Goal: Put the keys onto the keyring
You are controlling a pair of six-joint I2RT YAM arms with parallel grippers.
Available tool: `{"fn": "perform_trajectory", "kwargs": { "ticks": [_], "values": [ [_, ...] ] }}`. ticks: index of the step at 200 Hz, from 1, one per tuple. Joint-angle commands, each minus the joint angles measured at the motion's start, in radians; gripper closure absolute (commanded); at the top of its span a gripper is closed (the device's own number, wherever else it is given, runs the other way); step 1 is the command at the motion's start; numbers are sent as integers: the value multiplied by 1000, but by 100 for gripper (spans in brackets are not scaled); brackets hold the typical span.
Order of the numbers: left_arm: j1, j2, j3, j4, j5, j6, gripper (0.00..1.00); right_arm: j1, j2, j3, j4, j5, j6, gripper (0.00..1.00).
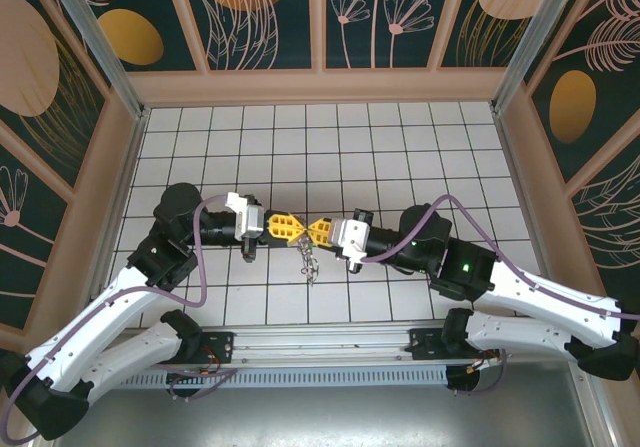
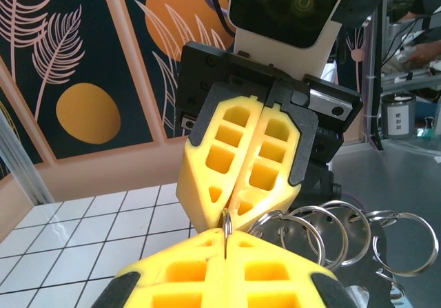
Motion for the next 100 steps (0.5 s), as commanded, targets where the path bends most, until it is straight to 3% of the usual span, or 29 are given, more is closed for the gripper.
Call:
{"fn": "perform_trajectory", "kwargs": {
  "ticks": [1,15,52,84,100],
  "values": [
    [-9,2,51,-35,1,49,100,-14,23,52,-26,51,-15,100],
    [-7,-1,57,-83,-45,84,100,-17,39,79,-69,78,-31,100],
    [-8,24,97,-214,-136,164,86,-15,108,171,-212,104,-81,100],
    [-8,41,107,-248,-183,200,85,-4,172,230,-269,125,-110,100],
    [-8,53,117,-263,-190,205,93,9,218,276,-309,161,-120,100]
  ]
}}
